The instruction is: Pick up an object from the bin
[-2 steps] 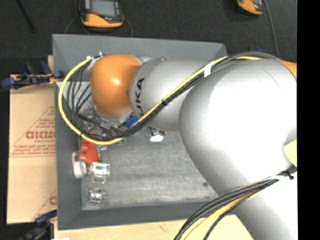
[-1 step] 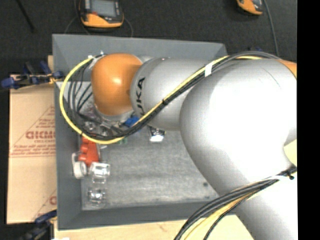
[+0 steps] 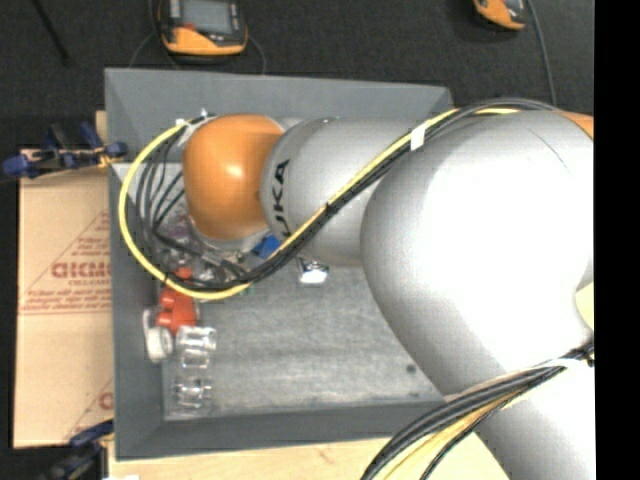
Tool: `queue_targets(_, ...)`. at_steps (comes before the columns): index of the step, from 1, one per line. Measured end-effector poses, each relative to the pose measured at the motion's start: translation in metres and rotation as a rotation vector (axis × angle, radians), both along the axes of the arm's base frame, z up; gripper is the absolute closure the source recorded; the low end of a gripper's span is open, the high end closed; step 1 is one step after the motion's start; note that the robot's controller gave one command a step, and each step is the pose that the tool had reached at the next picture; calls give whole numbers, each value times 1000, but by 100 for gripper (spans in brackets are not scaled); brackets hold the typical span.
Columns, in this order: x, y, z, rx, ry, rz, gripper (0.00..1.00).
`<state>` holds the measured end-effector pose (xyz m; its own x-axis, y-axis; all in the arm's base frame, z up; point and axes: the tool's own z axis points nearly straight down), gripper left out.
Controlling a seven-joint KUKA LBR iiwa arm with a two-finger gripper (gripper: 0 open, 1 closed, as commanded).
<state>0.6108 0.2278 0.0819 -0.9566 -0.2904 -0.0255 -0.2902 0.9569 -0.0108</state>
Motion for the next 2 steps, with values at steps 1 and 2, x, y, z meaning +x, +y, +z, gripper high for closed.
queue_targets(1,1,0,84,7,13,-36,100)
queue_targets(2,2,7,176,7,14,-21,100)
